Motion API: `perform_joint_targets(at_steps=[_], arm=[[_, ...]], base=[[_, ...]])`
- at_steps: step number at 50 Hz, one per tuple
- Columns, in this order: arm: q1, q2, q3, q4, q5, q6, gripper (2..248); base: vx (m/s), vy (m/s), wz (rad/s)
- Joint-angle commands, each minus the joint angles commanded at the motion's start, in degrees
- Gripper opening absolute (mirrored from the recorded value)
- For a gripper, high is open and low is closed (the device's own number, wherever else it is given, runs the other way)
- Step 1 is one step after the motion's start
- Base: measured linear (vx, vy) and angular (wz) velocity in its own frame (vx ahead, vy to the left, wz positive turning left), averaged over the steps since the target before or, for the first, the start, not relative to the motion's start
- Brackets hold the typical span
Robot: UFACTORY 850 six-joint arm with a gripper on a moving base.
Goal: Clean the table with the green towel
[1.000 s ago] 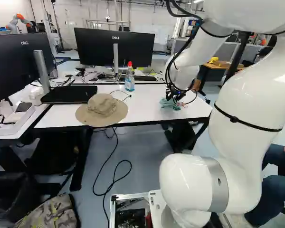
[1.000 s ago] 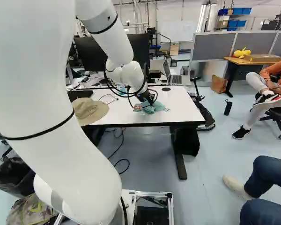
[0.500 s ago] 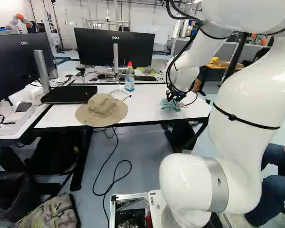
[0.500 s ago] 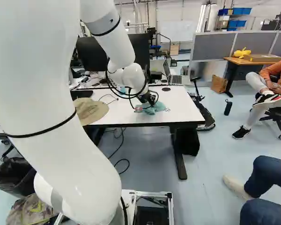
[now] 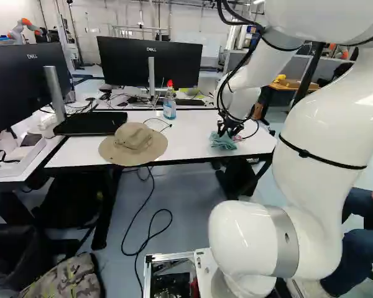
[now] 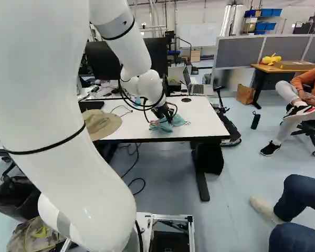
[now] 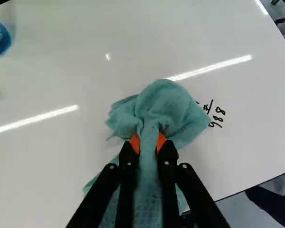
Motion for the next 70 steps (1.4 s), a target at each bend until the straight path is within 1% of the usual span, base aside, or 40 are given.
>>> perform_joint_targets(at_steps=[31, 51, 70], arm=[[-0.2, -0.4, -0.4, 0.0, -0.1, 0.0, 57], [-2.7, -4.8, -5.4, 0.0, -0.1, 0.0, 57], [-5.9, -7.4, -8.5, 0.0, -0.1, 0.0, 57]], base=[[0.000, 0.000, 0.000], [0.000, 0.000, 0.000], [0.000, 0.000, 0.000]])
